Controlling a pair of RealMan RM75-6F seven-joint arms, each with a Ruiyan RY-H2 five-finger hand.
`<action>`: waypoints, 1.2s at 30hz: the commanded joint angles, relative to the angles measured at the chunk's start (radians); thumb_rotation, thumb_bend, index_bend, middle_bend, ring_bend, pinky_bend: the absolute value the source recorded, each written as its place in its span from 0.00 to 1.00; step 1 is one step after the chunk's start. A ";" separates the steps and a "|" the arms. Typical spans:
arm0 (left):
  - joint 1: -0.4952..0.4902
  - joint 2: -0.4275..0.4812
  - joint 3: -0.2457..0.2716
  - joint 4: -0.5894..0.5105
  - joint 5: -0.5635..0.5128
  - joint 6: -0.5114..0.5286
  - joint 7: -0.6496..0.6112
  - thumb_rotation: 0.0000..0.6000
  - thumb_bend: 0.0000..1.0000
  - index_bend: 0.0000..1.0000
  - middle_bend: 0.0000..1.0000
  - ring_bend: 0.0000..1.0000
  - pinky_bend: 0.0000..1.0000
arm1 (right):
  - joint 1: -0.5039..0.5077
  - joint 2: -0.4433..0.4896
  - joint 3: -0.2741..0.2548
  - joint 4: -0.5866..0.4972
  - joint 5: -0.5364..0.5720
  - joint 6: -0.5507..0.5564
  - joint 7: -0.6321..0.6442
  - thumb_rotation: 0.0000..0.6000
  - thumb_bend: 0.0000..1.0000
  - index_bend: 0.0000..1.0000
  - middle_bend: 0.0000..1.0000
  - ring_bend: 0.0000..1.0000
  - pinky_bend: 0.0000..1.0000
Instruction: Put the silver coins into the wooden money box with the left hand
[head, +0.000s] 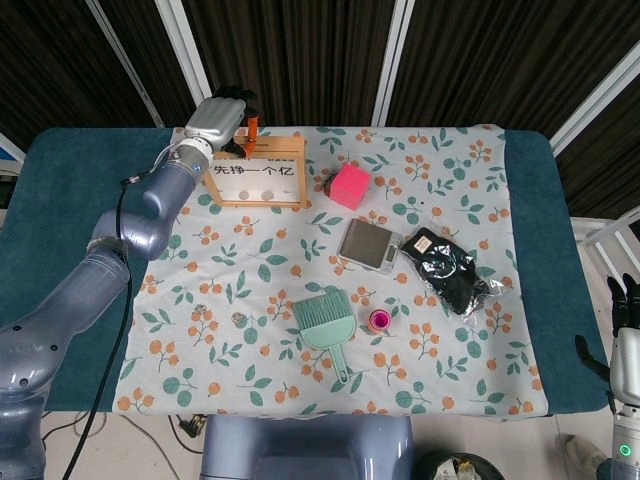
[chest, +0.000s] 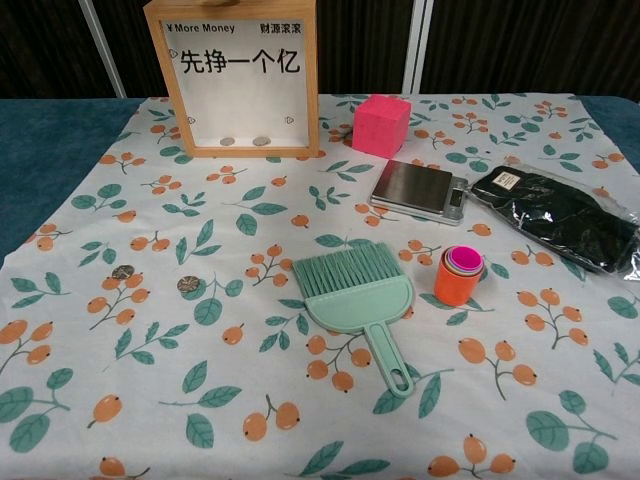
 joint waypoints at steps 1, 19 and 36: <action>-0.005 -0.005 0.010 0.010 0.017 -0.001 -0.020 1.00 0.48 0.56 0.12 0.00 0.00 | 0.000 0.001 0.000 -0.001 -0.001 -0.001 0.000 1.00 0.36 0.06 0.02 0.00 0.00; -0.024 -0.031 0.063 0.058 0.083 0.010 -0.095 1.00 0.43 0.53 0.11 0.00 0.00 | -0.001 0.000 0.002 0.000 -0.003 0.004 -0.002 1.00 0.36 0.06 0.02 0.00 0.00; -0.033 -0.010 0.093 0.035 0.106 0.006 -0.131 1.00 0.27 0.46 0.10 0.00 0.00 | -0.003 -0.004 0.008 -0.003 0.005 0.010 -0.006 1.00 0.36 0.06 0.02 0.00 0.00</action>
